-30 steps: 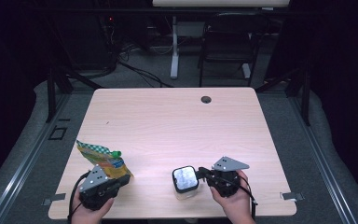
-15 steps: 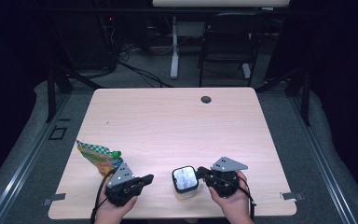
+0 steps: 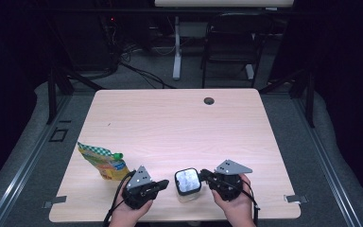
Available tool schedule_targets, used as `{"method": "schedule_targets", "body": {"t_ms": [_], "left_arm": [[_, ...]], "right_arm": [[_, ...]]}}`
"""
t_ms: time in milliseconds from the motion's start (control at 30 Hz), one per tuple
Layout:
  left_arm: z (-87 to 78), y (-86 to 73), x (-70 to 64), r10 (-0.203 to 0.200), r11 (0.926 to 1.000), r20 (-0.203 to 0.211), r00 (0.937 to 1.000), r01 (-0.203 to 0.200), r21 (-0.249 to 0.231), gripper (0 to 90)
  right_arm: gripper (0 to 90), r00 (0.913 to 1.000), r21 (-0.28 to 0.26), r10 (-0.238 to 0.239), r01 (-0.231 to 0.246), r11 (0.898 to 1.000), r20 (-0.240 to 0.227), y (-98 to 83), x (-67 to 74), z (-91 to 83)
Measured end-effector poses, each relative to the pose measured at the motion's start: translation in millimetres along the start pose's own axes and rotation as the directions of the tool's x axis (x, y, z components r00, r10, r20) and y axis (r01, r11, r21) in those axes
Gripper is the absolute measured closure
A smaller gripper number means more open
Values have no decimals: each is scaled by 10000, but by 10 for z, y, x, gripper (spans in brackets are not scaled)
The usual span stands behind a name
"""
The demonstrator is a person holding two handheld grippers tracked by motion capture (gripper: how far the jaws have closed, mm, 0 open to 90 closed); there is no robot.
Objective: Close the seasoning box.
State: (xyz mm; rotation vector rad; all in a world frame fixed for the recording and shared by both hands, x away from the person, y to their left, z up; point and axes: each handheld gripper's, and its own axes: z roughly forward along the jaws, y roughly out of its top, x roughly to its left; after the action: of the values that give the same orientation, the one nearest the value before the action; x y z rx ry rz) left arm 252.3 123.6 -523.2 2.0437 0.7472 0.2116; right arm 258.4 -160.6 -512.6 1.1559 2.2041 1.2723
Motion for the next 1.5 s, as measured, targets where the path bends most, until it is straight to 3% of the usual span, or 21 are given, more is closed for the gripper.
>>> {"method": "schedule_targets", "body": {"t_ms": [233, 600, 1333, 1500], "left_arm": [[85, 7, -29, 108, 9998, 126, 9999, -110, 191, 900], [225, 30, 10, -6, 9988, 70, 10000, 3, 497, 900], [187, 108, 15, 9, 9999, 80, 10000, -11, 168, 900], [184, 140, -3, 42, 10000, 67, 10000, -42, 59, 900]], "right_arm": [[871, 9987, -91, 416, -418, 9991, -291, -19, -44, -1], [871, 9986, -99, 432, -435, 9990, -318, -23, -47, -1], [871, 9979, -199, 539, -547, 9983, -357, -40, -54, 1], [820, 9984, -266, 409, -419, 9988, -378, -10, -26, -15]]}}
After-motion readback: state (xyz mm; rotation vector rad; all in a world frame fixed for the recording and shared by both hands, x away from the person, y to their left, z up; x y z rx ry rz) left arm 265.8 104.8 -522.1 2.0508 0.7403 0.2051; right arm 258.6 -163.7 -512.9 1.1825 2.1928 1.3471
